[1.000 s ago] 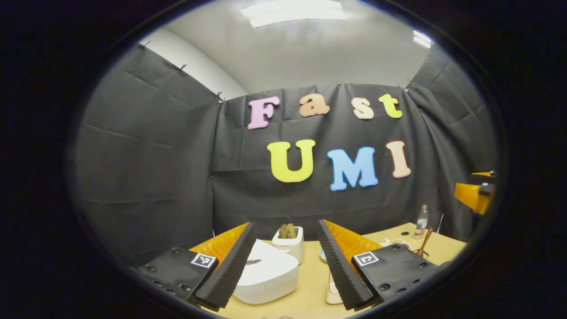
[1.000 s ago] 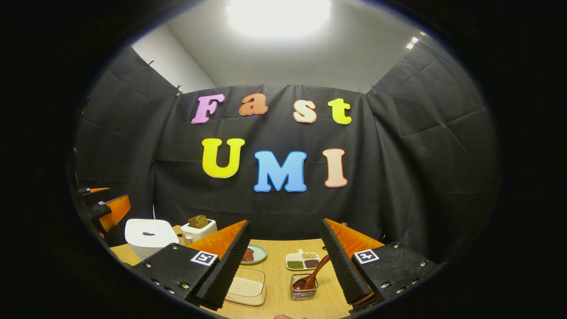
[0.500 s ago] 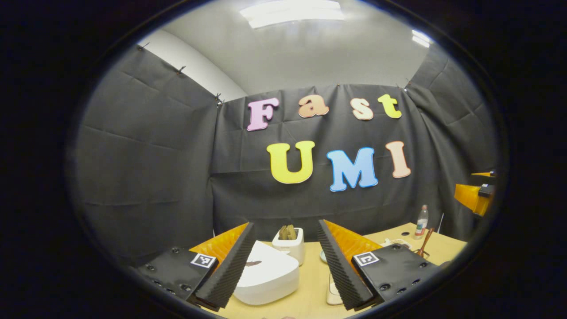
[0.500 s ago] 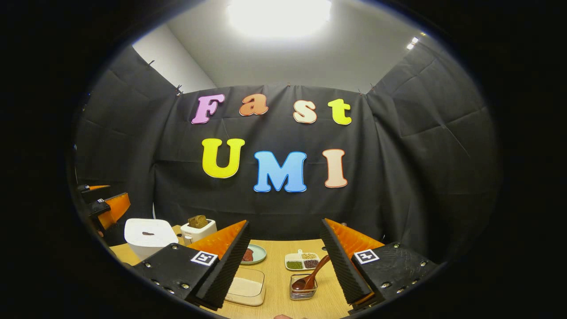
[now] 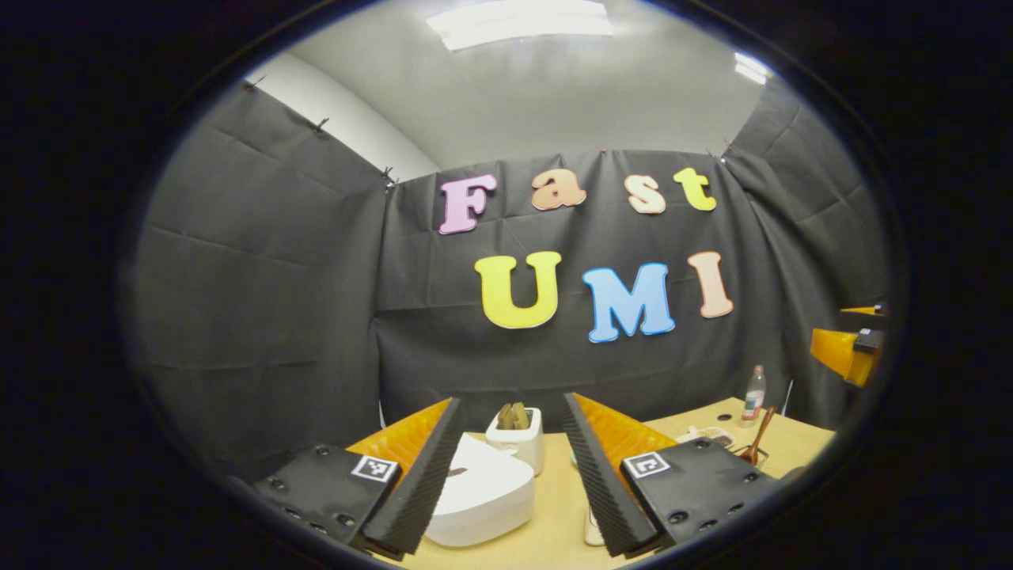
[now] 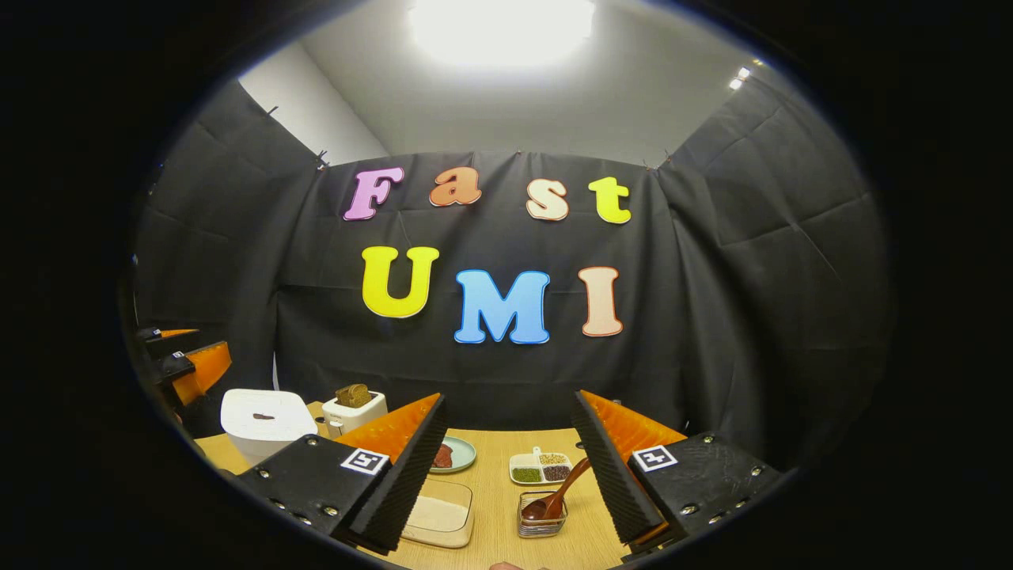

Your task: Close the left gripper, press the button to open the rice cooker; take a wooden spoon from the chopstick holder with the right hand, scoop a spoonful of rice and pour it into the rice cooker, then put the wooden spoon back into the chopstick holder.

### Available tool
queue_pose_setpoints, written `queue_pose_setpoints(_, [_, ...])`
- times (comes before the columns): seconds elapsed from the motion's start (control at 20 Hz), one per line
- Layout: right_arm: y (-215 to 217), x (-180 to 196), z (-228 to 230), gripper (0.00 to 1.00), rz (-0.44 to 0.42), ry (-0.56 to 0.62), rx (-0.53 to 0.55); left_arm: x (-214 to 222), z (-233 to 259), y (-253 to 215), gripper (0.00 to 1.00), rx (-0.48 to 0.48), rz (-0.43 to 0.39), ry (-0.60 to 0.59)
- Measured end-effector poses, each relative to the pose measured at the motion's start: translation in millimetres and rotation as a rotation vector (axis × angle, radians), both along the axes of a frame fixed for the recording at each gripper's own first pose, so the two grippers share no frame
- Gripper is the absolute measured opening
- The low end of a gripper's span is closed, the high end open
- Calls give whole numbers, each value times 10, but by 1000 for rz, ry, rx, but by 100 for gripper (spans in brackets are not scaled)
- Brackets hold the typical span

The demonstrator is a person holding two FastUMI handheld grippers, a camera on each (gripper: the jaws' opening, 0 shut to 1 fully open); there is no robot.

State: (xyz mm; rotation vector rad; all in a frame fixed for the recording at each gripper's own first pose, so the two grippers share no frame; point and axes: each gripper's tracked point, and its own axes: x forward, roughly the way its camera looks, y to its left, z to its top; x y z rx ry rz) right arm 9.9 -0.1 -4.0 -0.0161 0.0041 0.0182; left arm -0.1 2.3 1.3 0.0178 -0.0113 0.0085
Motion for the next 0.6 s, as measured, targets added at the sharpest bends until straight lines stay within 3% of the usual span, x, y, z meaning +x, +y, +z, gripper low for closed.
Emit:
queue_pose_setpoints(0.05, [9, -1, -1, 96, 1, 0, -2, 25, 0, -15, 82, 1, -2, 0])
queue_pose_setpoints(0.1, [8, 5, -1, 96, 2, -1, -4, 58, -22, -51, 83, 0, -5, -1])
queue_pose_setpoints(0.3, [8, 18, -8, 96, 4, -3, -6, 90, -21, -46, 45, -3, -11, -2])
queue_pose_setpoints(0.35, [10, 18, -7, 96, 5, -3, -5, 92, -52, -109, 37, -11, -39, 5])
queue_pose_setpoints(0.4, [12, 20, -4, 96, 4, -3, -3, 79, -100, -88, 36, -12, -27, 9])
queue_pose_setpoints(0.5, [20, 18, -4, 96, 3, -3, -5, 91, -86, -68, 16, -16, -23, 19])
queue_pose_setpoints(0.55, [21, 14, -7, 96, 3, -3, -6, 103, -122, -96, 9, -20, -34, 17])
queue_pose_setpoints(0.6, [25, 11, -12, 96, 4, -2, -8, 94, -135, -73, 9, -11, -12, 13])
